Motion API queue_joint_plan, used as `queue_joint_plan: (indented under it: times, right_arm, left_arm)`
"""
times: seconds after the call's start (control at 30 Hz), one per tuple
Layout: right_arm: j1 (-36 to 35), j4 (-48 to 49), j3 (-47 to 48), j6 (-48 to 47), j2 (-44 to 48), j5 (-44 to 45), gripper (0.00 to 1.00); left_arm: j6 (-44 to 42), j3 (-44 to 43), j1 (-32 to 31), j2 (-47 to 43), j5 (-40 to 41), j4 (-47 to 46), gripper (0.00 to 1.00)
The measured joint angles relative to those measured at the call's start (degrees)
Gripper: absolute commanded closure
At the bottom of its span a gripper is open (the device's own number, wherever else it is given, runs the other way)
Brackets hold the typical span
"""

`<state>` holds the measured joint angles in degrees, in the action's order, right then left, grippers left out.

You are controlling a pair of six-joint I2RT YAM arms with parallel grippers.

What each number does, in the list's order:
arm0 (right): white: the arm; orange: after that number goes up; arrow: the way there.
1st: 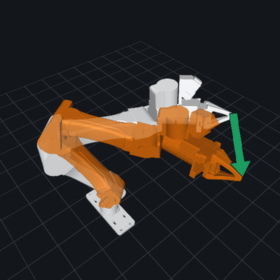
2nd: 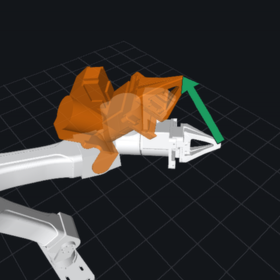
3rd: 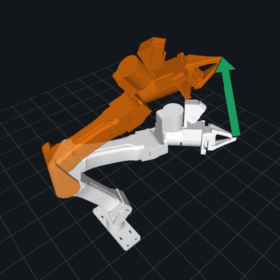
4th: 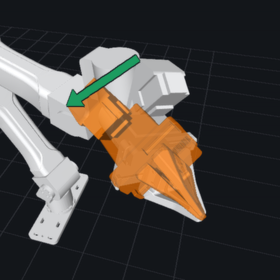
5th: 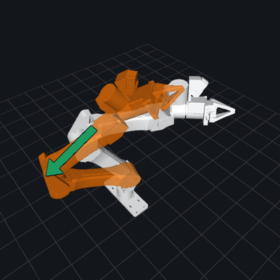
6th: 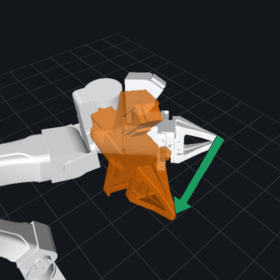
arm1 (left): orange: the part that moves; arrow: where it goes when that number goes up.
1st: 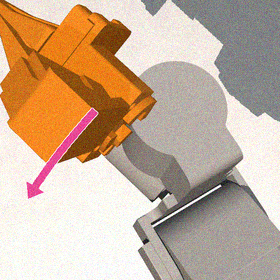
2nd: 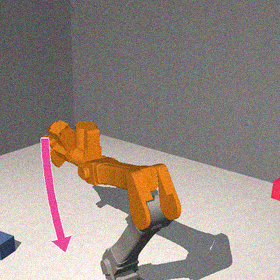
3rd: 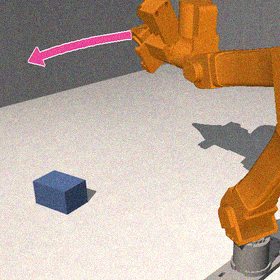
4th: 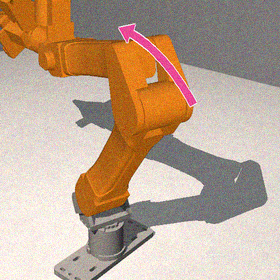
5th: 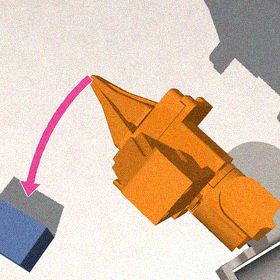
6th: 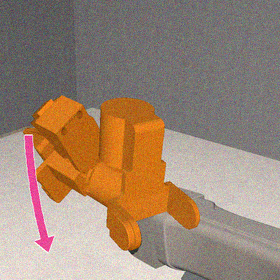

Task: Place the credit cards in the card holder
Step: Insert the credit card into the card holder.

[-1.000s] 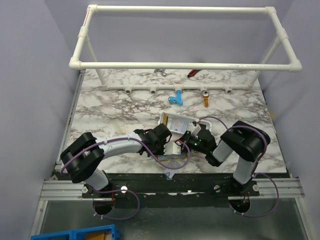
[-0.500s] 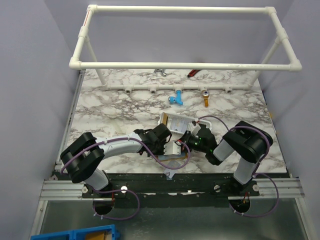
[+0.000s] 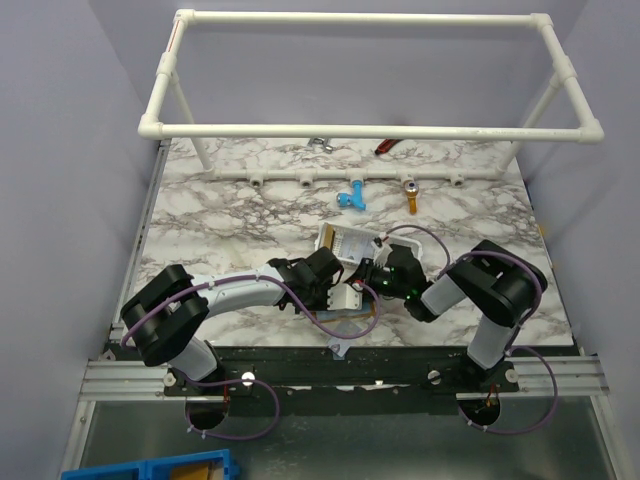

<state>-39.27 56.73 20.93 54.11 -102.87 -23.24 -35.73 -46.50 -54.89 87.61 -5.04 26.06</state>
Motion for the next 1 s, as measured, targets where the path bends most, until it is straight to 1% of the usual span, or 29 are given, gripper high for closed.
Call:
queue_joint_plan:
  times: [0.1, 0.23, 0.33, 0.5, 0.63, 0.7, 0.83, 1.0]
  right_arm:
    - [-0.1, -4.0, 0.4, -0.7, 3.0, 0.5, 0.47]
    - [-0.1, -10.2, 0.7, -1.9, 8.0, 1.4, 0.44]
    - [-0.1, -13.4, 0.8, -2.7, 9.8, 2.0, 0.41]
    - [-0.5, -20.3, 3.1, -3.2, 11.6, 3.1, 0.41]
    - [-1.7, -26.3, 4.2, -3.7, 14.2, 6.2, 0.46]
    - [-1.7, -27.6, 4.2, -4.0, 14.9, 6.7, 0.5]
    - [-2.1, -28.9, 4.9, -4.5, 14.5, 7.2, 0.49]
    - [-4.5, -32.3, 8.2, -6.3, 13.2, 9.2, 0.49]
  left_arm:
    - [-0.1, 0.0, 0.0, 0.0, 0.0, 0.0, 1.0]
    - [-0.2, 0.1, 0.0, 0.0, 0.0, -0.1, 1.0]
    - [-0.2, 0.1, 0.0, 0.0, 0.0, -0.1, 1.0]
    - [-0.2, 0.9, 0.0, -0.7, 0.0, -1.0, 1.0]
    - [-1.1, 3.6, 0.0, -2.8, -0.2, -3.8, 1.0]
    - [-1.5, 3.9, 0.0, -3.0, -0.2, -4.2, 1.0]
    - [-1.9, 3.9, 0.0, -3.0, -0.2, -4.2, 1.0]
    - [-2.0, 3.9, -0.1, -3.1, -0.1, -4.3, 1.0]
